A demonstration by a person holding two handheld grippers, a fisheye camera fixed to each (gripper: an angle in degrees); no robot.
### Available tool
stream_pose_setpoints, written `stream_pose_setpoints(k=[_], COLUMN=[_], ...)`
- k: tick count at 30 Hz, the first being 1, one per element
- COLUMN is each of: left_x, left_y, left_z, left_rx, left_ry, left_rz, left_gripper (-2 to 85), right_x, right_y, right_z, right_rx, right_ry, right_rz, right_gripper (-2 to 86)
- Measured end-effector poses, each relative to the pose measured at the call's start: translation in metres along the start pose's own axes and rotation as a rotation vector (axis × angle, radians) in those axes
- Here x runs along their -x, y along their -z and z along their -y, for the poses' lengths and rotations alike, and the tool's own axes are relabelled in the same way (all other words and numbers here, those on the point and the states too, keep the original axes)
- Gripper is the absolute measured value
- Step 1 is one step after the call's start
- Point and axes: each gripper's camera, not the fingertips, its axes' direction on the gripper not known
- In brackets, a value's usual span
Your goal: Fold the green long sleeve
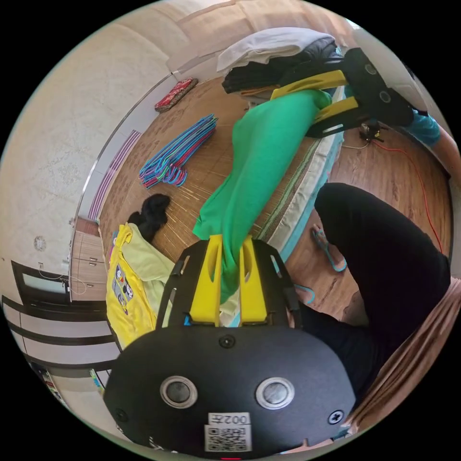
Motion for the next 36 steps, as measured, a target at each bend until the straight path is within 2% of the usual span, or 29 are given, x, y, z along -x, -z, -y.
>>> stream_pose_setpoints(k=[7,14,19,27,31,36], left_x=[0.078,0.18,0.244,0.343,0.359,0.358], left_y=[0.028,0.073,0.139,0.303,0.358,0.421], left_z=[0.018,0.065,0.095,0.152,0.187,0.272], left_rx=[0.04,0.088,0.095,-0.004,-0.058,-0.109], left_ry=[-0.025,-0.047,-0.047,-0.12,-0.176,-0.253], left_rz=[-0.117,-0.209,-0.232,-0.229,-0.202,-0.162], left_gripper=[5.0,4.5,4.4,4.4,4.5,4.5], right_x=[-0.091,-0.208,-0.294,-0.446,-0.512,-0.589], right_y=[-0.017,-0.038,-0.013,0.06,0.083,0.086], right_z=[0.03,0.055,0.062,0.052,0.016,-0.057], right_rx=[0.045,0.102,0.126,0.14,0.146,0.164], right_ry=[0.092,0.055,0.022,-0.045,-0.086,-0.138], right_rz=[0.153,0.261,0.246,0.158,0.096,0.072], right_gripper=[11.4,11.3,11.2,11.3,11.3,11.3])
